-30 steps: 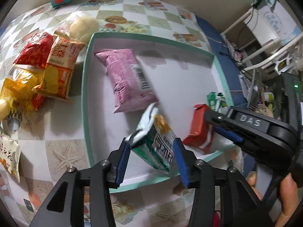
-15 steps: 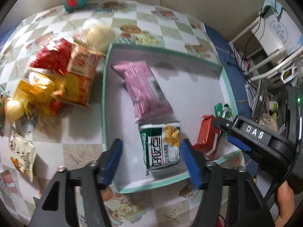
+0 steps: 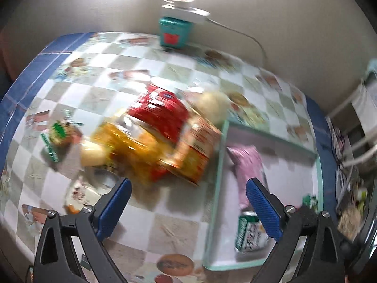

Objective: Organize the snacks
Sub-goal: 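Lower the white-green snack bag into the tray and open the left gripper, then move both tools back toward the remaining snack pile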

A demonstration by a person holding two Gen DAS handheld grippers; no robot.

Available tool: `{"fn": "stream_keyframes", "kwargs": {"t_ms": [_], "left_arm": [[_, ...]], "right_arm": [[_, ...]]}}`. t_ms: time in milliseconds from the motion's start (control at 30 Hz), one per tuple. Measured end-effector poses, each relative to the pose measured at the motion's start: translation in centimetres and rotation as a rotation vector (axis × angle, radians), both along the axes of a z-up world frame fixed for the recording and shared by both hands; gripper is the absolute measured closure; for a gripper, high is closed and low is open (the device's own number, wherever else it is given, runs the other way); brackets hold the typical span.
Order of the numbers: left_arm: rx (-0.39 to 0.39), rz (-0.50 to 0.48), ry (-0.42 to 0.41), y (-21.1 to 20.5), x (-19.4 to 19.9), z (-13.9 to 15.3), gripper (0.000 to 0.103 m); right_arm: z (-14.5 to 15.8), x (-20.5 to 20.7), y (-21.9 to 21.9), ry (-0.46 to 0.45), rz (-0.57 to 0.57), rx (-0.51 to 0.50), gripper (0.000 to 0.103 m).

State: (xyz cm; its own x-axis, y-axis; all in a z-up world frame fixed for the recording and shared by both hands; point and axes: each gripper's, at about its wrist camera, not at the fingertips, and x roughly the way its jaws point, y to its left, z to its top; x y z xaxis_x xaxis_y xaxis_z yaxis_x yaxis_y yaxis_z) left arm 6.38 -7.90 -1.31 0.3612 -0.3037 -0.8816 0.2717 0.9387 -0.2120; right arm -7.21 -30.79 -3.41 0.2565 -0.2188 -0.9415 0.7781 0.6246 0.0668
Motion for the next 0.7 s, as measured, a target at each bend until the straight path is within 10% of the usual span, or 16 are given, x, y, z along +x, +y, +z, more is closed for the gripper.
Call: {"fn": "stream_keyframes", "kwargs": {"t_ms": [700], "left_arm": [[0.206, 0.286, -0.031, 12.4, 4.7, 1.3, 0.005]], "right_arm": [[2.2, 3.3, 6.7, -0.083, 0.165, -0.075, 0.000]]}}
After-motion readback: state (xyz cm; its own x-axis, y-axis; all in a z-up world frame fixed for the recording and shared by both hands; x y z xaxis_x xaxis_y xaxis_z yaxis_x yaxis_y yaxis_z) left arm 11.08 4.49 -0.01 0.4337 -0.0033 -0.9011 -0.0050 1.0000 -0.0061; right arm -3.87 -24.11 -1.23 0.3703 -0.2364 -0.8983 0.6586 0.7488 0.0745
